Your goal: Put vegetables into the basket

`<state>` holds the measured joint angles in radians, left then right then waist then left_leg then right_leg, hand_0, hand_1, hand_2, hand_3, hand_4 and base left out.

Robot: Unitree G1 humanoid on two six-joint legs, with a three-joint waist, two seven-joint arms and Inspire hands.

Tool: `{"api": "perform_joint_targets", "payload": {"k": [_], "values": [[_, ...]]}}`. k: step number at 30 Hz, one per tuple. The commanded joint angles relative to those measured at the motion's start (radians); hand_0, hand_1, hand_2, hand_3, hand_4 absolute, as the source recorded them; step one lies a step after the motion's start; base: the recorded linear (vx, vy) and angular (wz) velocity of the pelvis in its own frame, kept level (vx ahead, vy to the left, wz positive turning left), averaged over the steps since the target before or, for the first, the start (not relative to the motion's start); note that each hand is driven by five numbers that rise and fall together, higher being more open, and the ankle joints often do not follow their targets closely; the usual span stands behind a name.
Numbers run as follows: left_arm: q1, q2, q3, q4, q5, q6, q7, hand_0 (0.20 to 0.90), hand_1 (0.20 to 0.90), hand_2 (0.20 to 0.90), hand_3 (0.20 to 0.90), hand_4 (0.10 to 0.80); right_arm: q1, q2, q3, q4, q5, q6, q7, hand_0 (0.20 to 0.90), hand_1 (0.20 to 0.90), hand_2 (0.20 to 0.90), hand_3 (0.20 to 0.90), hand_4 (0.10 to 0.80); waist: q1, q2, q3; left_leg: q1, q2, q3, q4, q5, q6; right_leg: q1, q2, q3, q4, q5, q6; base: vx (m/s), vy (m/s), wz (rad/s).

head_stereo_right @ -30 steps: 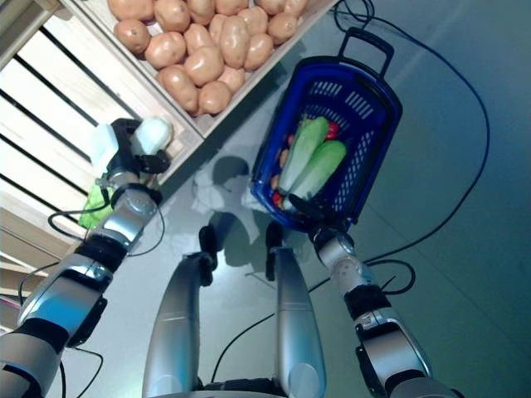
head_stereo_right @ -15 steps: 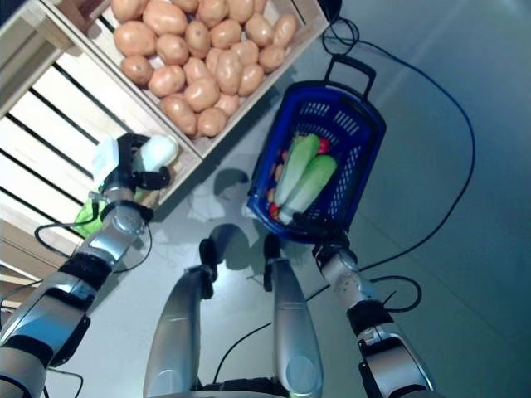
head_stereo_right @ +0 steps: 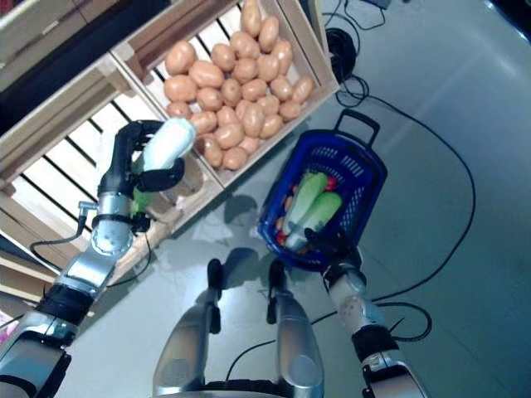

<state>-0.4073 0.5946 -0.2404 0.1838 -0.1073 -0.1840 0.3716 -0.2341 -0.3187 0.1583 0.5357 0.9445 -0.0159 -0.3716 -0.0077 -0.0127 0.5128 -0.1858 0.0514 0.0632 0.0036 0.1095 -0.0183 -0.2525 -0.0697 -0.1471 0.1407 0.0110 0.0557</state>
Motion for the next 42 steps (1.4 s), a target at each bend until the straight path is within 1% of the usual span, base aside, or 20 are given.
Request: {"api": "perform_joint_targets", "payload": {"k": [1, 2, 3, 4, 5, 6, 9, 10, 11, 13, 15, 20, 22, 26, 29, 30, 31, 34, 37, 42], "values": [[0.027, -0.045, 0.079, -0.121, -0.161, -0.169, -0.102, 0.3, 0.3, 0.3, 0.3, 0.4, 0.084, -0.009, -0.046, -0.088, -0.052, -0.109, -0.004, 0.9, 0.9, 0.9, 0.9, 0.8, 0.011, 0.019, -0.173, -0.009, -0.051, -0.04, -0.002, -0.049, -0.04, 0.096, -0.033, -0.042, -0.111, 0.023, 0.033, 0.042, 0.025, 0.08], [0.035, -0.05, 0.082, -0.129, -0.168, -0.174, -0.111, 0.3, 0.3, 0.3, 0.3, 0.4, 0.089, -0.007, -0.047, -0.09, -0.053, -0.11, -0.004, 0.9, 0.9, 0.9, 0.9, 0.8, 0.011, 0.02, -0.176, -0.002, -0.051, -0.041, -0.007, -0.048, -0.04, 0.103, -0.033, -0.044, -0.114, 0.024, 0.034, 0.088, 0.043, 0.05], [0.076, -0.08, 0.09, -0.173, -0.254, -0.191, -0.164, 0.3, 0.3, 0.3, 0.3, 0.4, 0.112, 0.008, -0.055, -0.096, -0.069, -0.119, -0.002, 0.9, 0.9, 0.9, 0.9, 0.8, 0.015, 0.021, -0.199, 0.023, -0.053, -0.041, -0.011, -0.053, -0.037, 0.131, -0.036, -0.05, -0.124, 0.024, 0.037, 0.076, 0.035, 0.03], [0.09, -0.09, 0.095, -0.187, -0.294, -0.185, -0.189, 0.3, 0.3, 0.3, 0.3, 0.4, 0.12, 0.012, -0.056, -0.102, -0.078, -0.119, -0.004, 0.9, 0.9, 0.9, 0.9, 0.8, 0.016, 0.021, -0.206, 0.03, -0.054, -0.043, -0.009, -0.055, -0.036, 0.14, -0.036, -0.053, -0.126, 0.024, 0.037, 0.105, 0.039, 0.0], [0.115, -0.113, 0.105, -0.209, -0.374, -0.178, -0.243, 0.3, 0.3, 0.3, 0.3, 0.4, 0.133, 0.018, -0.06, -0.11, -0.086, -0.118, -0.002, 0.9, 0.9, 0.9, 0.9, 0.8, 0.017, 0.021, -0.218, 0.046, -0.055, -0.044, -0.007, -0.061, -0.033, 0.159, -0.037, -0.057, -0.129, 0.022, 0.038, 0.092, 0.018, 0.05], [0.136, -0.138, 0.112, -0.223, -0.49, -0.158, -0.299, 0.3, 0.3, 0.3, 0.3, 0.4, 0.143, 0.023, -0.063, -0.116, -0.092, -0.122, 0.01, 0.9, 0.9, 0.9, 0.9, 0.8, 0.02, 0.02, -0.231, 0.059, -0.056, -0.045, -0.003, -0.068, -0.03, 0.173, -0.039, -0.058, -0.131, 0.021, 0.038, 0.1, 0.017, 0.08], [0.215, -0.209, 0.114, -0.255, -0.666, -0.118, -0.463, 0.3, 0.3, 0.3, 0.3, 0.4, 0.171, 0.041, -0.069, -0.157, -0.143, -0.127, 0.031, 0.9, 0.9, 0.9, 0.9, 0.8, 0.021, 0.018, -0.268, 0.101, -0.054, -0.045, -0.004, -0.08, -0.025, 0.212, -0.042, -0.058, -0.144, 0.028, 0.043, 0.106, 0.015, 0.12], [0.224, -0.213, 0.114, -0.26, -0.697, -0.109, -0.482, 0.3, 0.3, 0.3, 0.3, 0.4, 0.176, 0.042, -0.069, -0.164, -0.149, -0.129, 0.036, 0.9, 0.9, 0.9, 0.9, 0.8, 0.022, 0.018, -0.271, 0.106, -0.054, -0.045, -0.005, -0.081, -0.025, 0.216, -0.042, -0.057, -0.147, 0.03, 0.043, 0.117, 0.016, 0.03], [0.259, -0.239, 0.102, -0.278, -0.77, -0.078, -0.534, 0.3, 0.3, 0.3, 0.3, 0.4, 0.191, 0.051, -0.068, -0.201, -0.167, -0.124, 0.038, 0.9, 0.9, 0.9, 0.9, 0.8, 0.023, 0.017, -0.288, 0.127, -0.05, -0.043, -0.017, -0.08, -0.024, 0.235, -0.046, -0.059, -0.16, 0.04, 0.048, 0.117, 0.013, 0.02], [0.296, -0.256, 0.094, -0.3, -0.855, -0.034, -0.58, 0.3, 0.3, 0.3, 0.3, 0.4, 0.216, 0.053, -0.072, -0.253, -0.195, -0.131, 0.066, 0.9, 0.9, 0.9, 0.9, 0.8, 0.023, 0.013, -0.313, 0.161, -0.048, -0.044, -0.045, -0.078, -0.022, 0.262, -0.044, -0.055, -0.185, 0.053, 0.055, 0.128, 0.012, 0.01], [0.32, -0.268, 0.092, -0.304, -0.899, 0.012, -0.613, 0.3, 0.3, 0.3, 0.3, 0.4, 0.235, 0.057, -0.076, -0.302, -0.205, -0.138, 0.099, 0.9, 0.9, 0.9, 0.9, 0.8, 0.019, 0.01, -0.333, 0.189, -0.048, -0.042, -0.06, -0.082, -0.021, 0.278, -0.046, -0.05, -0.201, 0.063, 0.061, 0.089, 0.017, 0.03], [0.362, -0.255, 0.088, -0.304, -0.907, 0.088, -0.643, 0.3, 0.3, 0.3, 0.3, 0.4, 0.273, 0.049, -0.105, -0.415, -0.131, -0.157, 0.271, 0.9, 0.9, 0.9, 0.9, 0.8, 0.011, 0.007, -0.372, 0.231, -0.048, -0.029, -0.082, -0.095, -0.015, 0.304, -0.045, -0.041, -0.22, 0.066, 0.07, 0.065, 0.027, 0.0], [0.367, -0.247, 0.086, -0.301, -0.881, 0.104, -0.647, 0.3, 0.3, 0.3, 0.3, 0.4, 0.28, 0.042, -0.109, -0.452, -0.128, -0.159, 0.323, 0.9, 0.9, 0.9, 0.9, 0.8, 0.009, 0.006, -0.381, 0.24, -0.046, -0.022, -0.085, -0.1, -0.014, 0.309, -0.046, -0.042, -0.223, 0.065, 0.072, 0.042, 0.023, -0.02], [0.369, -0.226, 0.079, -0.304, -0.87, 0.145, -0.64, 0.3, 0.3, 0.3, 0.3, 0.4, 0.288, -0.005, -0.099, -0.573, -0.16, -0.127, 0.442, 0.9, 0.9, 0.9, 0.9, 0.8, 0.002, 0.003, -0.405, 0.263, -0.047, -0.009, -0.091, -0.111, -0.009, 0.323, -0.049, -0.037, -0.227, 0.063, 0.079, 0.048, 0.034, -0.06], [0.359, -0.216, 0.069, -0.292, -0.863, 0.149, -0.623, 0.3, 0.3, 0.3, 0.3, 0.4, 0.281, -0.035, -0.08, -0.619, -0.154, -0.107, 0.518, 0.9, 0.9, 0.9, 0.9, 0.8, 0.001, -0.001, -0.414, 0.272, -0.047, -0.004, -0.091, -0.116, -0.008, 0.328, -0.051, -0.036, -0.228, 0.064, 0.084, 0.038, 0.017, -0.04], [0.356, -0.214, 0.067, -0.29, -0.859, 0.151, -0.624, 0.3, 0.3, 0.3, 0.3, 0.4, 0.278, -0.043, -0.075, -0.629, -0.14, -0.096, 0.533, 0.9, 0.9, 0.9, 0.9, 0.8, 0.0, -0.002, -0.416, 0.274, -0.047, -0.002, -0.091, -0.116, -0.007, 0.329, -0.052, -0.036, -0.228, 0.064, 0.084, 0.039, 0.015, -0.02], [0.356, -0.205, 0.07, -0.297, -0.843, 0.161, -0.619, 0.3, 0.3, 0.3, 0.3, 0.4, 0.273, -0.068, -0.067, -0.664, -0.093, -0.044, 0.582, 0.9, 0.9, 0.9, 0.9, 0.8, 0.002, -0.007, -0.422, 0.277, -0.048, 0.003, -0.091, -0.119, -0.006, 0.33, -0.053, -0.032, -0.228, 0.063, 0.086, 0.03, 0.013, -0.02], [0.346, -0.199, 0.062, -0.295, -0.839, 0.168, -0.613, 0.3, 0.3, 0.3, 0.3, 0.4, 0.258, -0.099, -0.048, -0.684, -0.074, -0.008, 0.646, 0.9, 0.9, 0.9, 0.9, 0.8, 0.004, -0.013, -0.423, 0.284, -0.047, 0.008, -0.091, -0.123, -0.005, 0.334, -0.051, -0.031, -0.228, 0.062, 0.086, 0.025, 0.009, -0.03], [0.348, -0.192, 0.053, -0.309, -0.829, 0.173, -0.599, 0.3, 0.3, 0.3, 0.3, 0.4, 0.256, -0.124, -0.029, -0.718, -0.031, 0.044, 0.692, 0.9, 0.9, 0.9, 0.9, 0.8, 0.007, -0.019, -0.43, 0.286, -0.045, 0.009, -0.091, -0.126, -0.006, 0.336, -0.052, -0.03, -0.228, 0.06, 0.089, 0.0, 0.0, 0.0], [0.354, -0.178, 0.053, -0.314, -0.834, 0.157, -0.61, 0.3, 0.3, 0.3, 0.3, 0.4, 0.262, -0.165, -0.015, -0.733, -0.044, 0.115, 0.731, 0.9, 0.9, 0.9, 0.9, 0.8, 0.01, -0.027, -0.439, 0.287, -0.044, 0.01, -0.091, -0.129, -0.008, 0.336, -0.055, -0.032, -0.228, 0.059, 0.094, 0.0, 0.0, 0.0]]}}
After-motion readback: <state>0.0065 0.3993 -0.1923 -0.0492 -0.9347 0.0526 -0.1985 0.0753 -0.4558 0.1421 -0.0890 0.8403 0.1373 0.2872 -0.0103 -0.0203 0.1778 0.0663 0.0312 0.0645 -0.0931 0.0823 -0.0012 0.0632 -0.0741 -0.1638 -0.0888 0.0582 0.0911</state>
